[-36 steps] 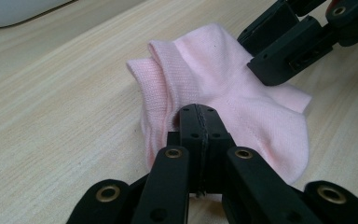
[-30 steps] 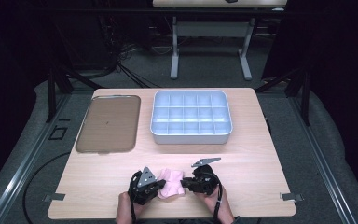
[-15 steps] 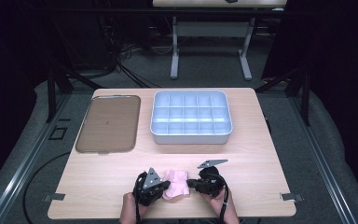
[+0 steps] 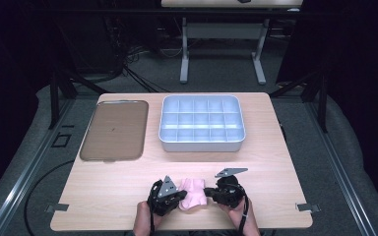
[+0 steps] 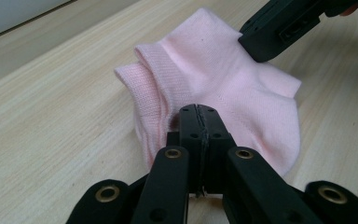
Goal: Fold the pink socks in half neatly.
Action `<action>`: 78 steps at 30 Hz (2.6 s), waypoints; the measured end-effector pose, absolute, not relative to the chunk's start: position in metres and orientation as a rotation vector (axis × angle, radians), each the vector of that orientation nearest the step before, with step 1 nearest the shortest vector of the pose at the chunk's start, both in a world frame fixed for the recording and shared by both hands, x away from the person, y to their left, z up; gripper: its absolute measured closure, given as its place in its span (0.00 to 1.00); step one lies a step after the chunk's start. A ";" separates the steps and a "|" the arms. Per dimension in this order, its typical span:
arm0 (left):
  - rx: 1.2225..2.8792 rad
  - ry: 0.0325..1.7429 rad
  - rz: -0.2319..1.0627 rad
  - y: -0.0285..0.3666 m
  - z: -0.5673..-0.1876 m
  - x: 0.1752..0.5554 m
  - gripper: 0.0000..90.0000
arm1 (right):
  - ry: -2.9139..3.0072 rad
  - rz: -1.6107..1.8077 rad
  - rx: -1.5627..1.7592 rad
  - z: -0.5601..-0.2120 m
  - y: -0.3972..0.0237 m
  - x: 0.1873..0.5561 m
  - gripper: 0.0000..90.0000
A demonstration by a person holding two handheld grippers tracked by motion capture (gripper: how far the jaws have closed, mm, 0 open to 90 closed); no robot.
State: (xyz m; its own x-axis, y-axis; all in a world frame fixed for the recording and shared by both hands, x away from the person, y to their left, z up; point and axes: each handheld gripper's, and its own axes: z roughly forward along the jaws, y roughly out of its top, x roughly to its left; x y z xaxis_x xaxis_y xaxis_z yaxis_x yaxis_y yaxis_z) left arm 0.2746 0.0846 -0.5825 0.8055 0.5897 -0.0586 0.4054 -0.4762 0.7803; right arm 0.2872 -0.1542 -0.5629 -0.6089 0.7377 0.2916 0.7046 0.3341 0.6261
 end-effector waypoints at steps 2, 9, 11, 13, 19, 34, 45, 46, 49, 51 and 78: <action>2.131 0.728 0.274 0.083 -0.582 0.276 0.99 | 2.524 1.144 1.367 -0.562 -0.155 0.287 0.99; 2.124 0.737 0.241 0.082 -0.582 0.278 0.99 | 2.511 1.130 1.366 -0.558 -0.159 0.287 0.99; 2.122 0.736 0.233 0.082 -0.583 0.279 0.99 | 2.506 1.137 1.366 -0.558 -0.158 0.286 0.99; 2.115 0.742 0.230 0.082 -0.584 0.280 1.00 | 2.505 1.137 1.348 -0.553 -0.156 0.285 0.99; 2.111 0.747 0.222 0.081 -0.585 0.281 1.00 | 2.513 1.120 1.317 -0.548 -0.152 0.284 0.99; 2.093 0.706 0.210 0.075 -0.574 0.277 0.97 | 2.524 1.084 1.308 -0.547 -0.149 0.285 0.99; 2.138 0.715 0.191 0.061 -0.584 0.285 0.99 | 2.538 1.138 1.291 -0.541 -0.150 0.284 0.99; 2.138 0.715 0.191 0.061 -0.584 0.285 0.99 | 2.538 1.138 1.291 -0.541 -0.150 0.284 0.99; 2.131 0.715 0.179 0.061 -0.585 0.286 0.99 | 2.541 1.180 1.276 -0.540 -0.145 0.286 0.99; 2.133 0.710 0.172 0.062 -0.585 0.287 0.99 | 2.554 1.210 1.259 -0.540 -0.141 0.290 0.99; 2.115 0.775 0.194 0.080 -0.585 0.290 1.00 | 2.573 1.290 1.208 -0.537 -0.136 0.294 0.99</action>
